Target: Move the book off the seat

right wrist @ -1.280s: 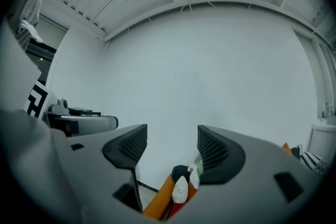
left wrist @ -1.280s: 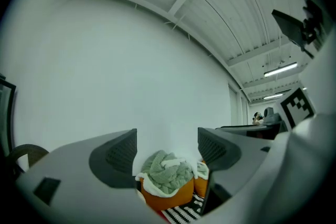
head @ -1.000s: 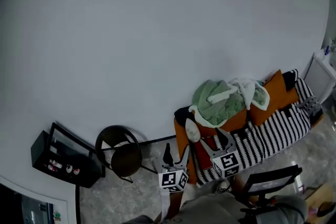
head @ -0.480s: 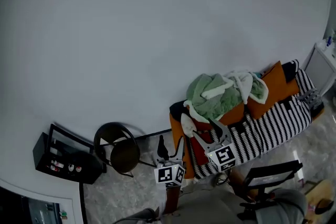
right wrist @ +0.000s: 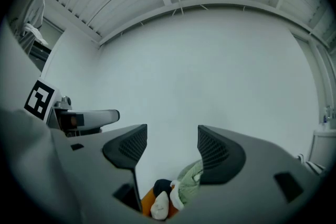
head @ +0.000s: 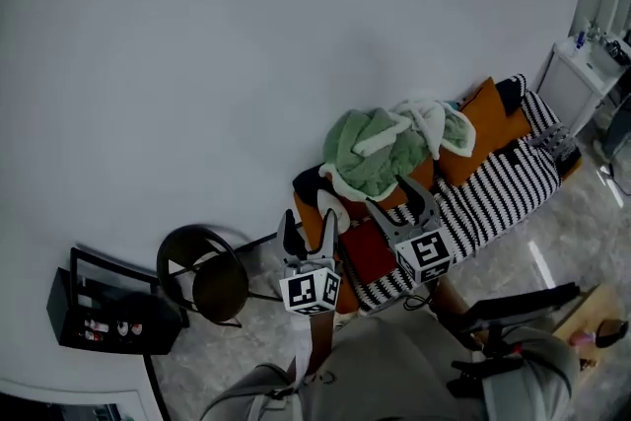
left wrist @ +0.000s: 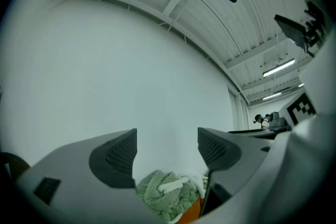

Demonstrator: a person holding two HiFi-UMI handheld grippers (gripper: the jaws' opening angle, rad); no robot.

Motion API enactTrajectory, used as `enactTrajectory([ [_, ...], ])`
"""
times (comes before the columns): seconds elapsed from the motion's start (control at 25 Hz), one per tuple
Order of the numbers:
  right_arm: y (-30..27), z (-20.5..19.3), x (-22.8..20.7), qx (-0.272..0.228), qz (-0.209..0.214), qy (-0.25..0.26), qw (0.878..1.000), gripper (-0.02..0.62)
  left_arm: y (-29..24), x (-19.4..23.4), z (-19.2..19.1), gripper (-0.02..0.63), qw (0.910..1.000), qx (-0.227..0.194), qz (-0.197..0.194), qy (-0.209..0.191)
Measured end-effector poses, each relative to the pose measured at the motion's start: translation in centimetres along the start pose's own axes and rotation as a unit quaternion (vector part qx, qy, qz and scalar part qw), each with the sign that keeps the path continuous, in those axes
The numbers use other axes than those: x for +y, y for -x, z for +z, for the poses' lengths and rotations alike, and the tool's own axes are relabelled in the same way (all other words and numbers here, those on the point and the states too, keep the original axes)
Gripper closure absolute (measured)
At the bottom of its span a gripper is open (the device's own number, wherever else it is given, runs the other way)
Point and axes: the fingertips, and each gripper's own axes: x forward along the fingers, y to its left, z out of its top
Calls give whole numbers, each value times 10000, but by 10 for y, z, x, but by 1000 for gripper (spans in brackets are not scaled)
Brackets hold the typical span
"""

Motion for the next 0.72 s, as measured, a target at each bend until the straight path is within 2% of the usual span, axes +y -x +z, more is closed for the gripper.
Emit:
enactTrajectory([
  [0.24,-2,-3,1,76,-190,38,9998,292,-6,6,-16,255,9995,216,-191,98],
  [0.32,-1,-5,1,82,-256,32,9996,249,-5,9,-19,247,9996,222,-145,41],
  [0.48,1,-13,-1,167,-430,-34,9989,196,-10,10,-28,187,9994,277,-213,13],
  [0.72,-2,-35,-10,445,-694,-106,9965,190,-23,7,-55,186,9968,617,-504,70],
])
